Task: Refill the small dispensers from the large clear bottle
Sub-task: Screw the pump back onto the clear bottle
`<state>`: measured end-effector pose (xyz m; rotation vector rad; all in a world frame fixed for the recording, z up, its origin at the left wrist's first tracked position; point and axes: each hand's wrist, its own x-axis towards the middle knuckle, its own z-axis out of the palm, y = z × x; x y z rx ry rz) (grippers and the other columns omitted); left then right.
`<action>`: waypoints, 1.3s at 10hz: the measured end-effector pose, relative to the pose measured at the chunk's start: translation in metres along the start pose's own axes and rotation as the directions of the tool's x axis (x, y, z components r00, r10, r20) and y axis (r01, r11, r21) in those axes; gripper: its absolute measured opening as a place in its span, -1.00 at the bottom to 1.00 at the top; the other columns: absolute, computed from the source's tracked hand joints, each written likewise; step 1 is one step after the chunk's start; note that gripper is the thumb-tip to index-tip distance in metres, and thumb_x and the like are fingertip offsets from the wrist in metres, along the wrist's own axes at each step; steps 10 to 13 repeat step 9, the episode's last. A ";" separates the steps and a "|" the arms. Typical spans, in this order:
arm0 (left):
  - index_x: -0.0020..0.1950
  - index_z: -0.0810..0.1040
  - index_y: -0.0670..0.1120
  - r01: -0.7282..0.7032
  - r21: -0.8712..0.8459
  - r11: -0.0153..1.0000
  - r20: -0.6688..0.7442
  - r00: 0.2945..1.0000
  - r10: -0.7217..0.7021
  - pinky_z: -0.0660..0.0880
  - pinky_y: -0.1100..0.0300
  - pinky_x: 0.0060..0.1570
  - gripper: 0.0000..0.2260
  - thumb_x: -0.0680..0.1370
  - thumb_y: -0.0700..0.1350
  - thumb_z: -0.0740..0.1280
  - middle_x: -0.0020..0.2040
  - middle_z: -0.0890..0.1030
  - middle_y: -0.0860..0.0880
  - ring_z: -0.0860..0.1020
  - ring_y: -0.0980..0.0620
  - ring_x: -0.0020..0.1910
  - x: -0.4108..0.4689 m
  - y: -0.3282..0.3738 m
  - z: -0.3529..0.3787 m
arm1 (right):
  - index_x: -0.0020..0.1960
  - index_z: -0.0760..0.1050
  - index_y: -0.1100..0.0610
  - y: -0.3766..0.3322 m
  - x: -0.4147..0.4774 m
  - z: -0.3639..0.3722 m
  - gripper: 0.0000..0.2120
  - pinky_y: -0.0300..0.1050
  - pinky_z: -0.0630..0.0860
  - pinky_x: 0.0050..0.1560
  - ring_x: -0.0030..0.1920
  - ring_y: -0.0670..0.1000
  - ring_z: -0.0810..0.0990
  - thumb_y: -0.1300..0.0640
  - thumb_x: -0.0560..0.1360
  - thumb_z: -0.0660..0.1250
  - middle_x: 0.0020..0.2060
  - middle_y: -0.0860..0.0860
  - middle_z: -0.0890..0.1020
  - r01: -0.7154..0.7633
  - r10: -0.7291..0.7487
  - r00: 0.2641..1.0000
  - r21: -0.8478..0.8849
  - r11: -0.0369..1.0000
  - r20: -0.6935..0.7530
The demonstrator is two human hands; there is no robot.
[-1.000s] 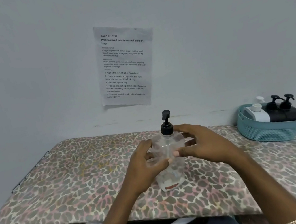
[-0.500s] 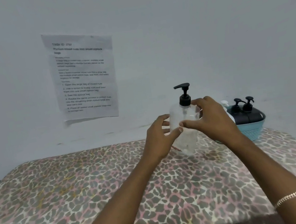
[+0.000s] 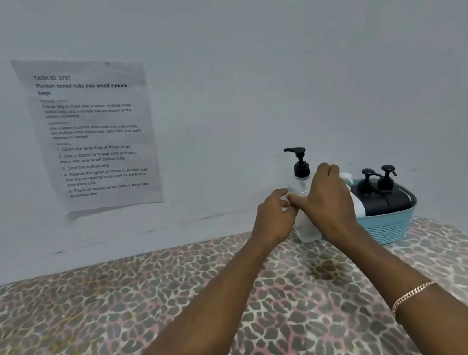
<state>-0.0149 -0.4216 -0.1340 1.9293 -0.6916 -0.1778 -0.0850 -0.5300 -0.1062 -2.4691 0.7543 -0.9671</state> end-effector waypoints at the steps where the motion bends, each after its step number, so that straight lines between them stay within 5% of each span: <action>1: 0.60 0.39 -0.03 -0.011 0.019 1.000 0.032 0.999 0.010 0.64 0.26 -0.13 -0.54 0.68 -0.18 0.26 0.32 0.63 -0.08 0.67 0.15 -0.04 0.007 -0.003 0.006 | 0.18 0.38 0.26 0.004 0.004 0.005 -0.39 -0.02 0.38 -0.26 -0.01 0.23 0.59 -0.16 0.45 0.55 0.09 0.18 0.48 -0.016 0.016 1.000 -0.032 0.999 0.000; 3: 0.62 0.36 -0.06 0.020 0.036 0.999 0.057 0.998 -0.022 0.68 -0.08 0.11 -0.51 0.67 -0.20 0.27 0.35 0.60 -0.14 0.70 -0.07 0.09 0.012 0.000 0.004 | 0.22 0.35 0.26 -0.004 0.009 0.009 -0.37 -0.01 0.40 -0.25 0.06 0.25 0.59 -0.16 0.47 0.54 0.15 0.19 0.47 -0.014 0.018 0.999 -0.107 0.994 0.034; 6: 0.66 0.28 -0.06 0.031 0.159 0.987 0.120 0.992 -0.050 0.55 0.19 -0.01 -0.42 0.62 -0.25 0.25 0.43 0.56 -0.14 0.65 -0.09 0.18 0.008 0.016 -0.014 | 0.25 0.39 0.26 -0.001 0.001 0.004 -0.24 -0.02 0.40 -0.24 0.03 0.28 0.64 -0.35 0.44 0.48 0.17 0.18 0.46 -0.007 0.015 0.995 -0.087 0.996 0.096; 7: 0.67 0.25 -0.03 0.020 0.193 0.981 0.116 0.992 -0.043 0.56 0.13 0.09 -0.42 0.64 -0.22 0.28 0.50 0.51 -0.11 0.59 -0.11 0.33 0.000 0.020 -0.027 | 0.36 0.35 0.27 0.001 -0.005 -0.003 -0.13 0.00 0.46 -0.21 0.08 0.30 0.64 -0.41 0.42 0.48 0.23 0.19 0.46 0.008 0.001 0.994 -0.079 0.997 0.108; 8: 0.67 0.25 0.00 -0.006 0.226 0.974 0.079 0.997 -0.013 0.58 0.18 -0.01 -0.42 0.65 -0.17 0.29 0.51 0.49 -0.10 0.59 -0.05 0.23 -0.009 0.021 -0.044 | 0.49 0.27 0.28 -0.001 -0.011 -0.014 -0.09 0.07 0.54 -0.09 0.16 0.31 0.62 -0.35 0.48 0.46 0.33 0.22 0.44 0.036 -0.030 0.993 -0.047 0.998 0.116; 9: 0.66 0.26 0.00 -0.081 0.276 0.958 0.000 0.996 0.085 0.56 0.07 0.24 -0.44 0.67 -0.10 0.31 0.49 0.50 -0.10 0.56 -0.06 0.34 -0.027 0.032 -0.065 | 0.62 0.16 0.27 -0.009 -0.019 -0.033 -0.03 0.13 0.59 0.04 0.29 0.31 0.55 -0.33 0.52 0.43 0.42 0.23 0.39 0.069 -0.066 0.995 -0.042 0.997 0.070; 13: 0.66 0.26 0.00 -0.081 0.276 0.958 0.000 0.996 0.085 0.56 0.07 0.24 -0.44 0.67 -0.10 0.31 0.49 0.50 -0.10 0.56 -0.06 0.34 -0.027 0.032 -0.065 | 0.62 0.16 0.27 -0.009 -0.019 -0.033 -0.03 0.13 0.59 0.04 0.29 0.31 0.55 -0.33 0.52 0.43 0.42 0.23 0.39 0.069 -0.066 0.995 -0.042 0.997 0.070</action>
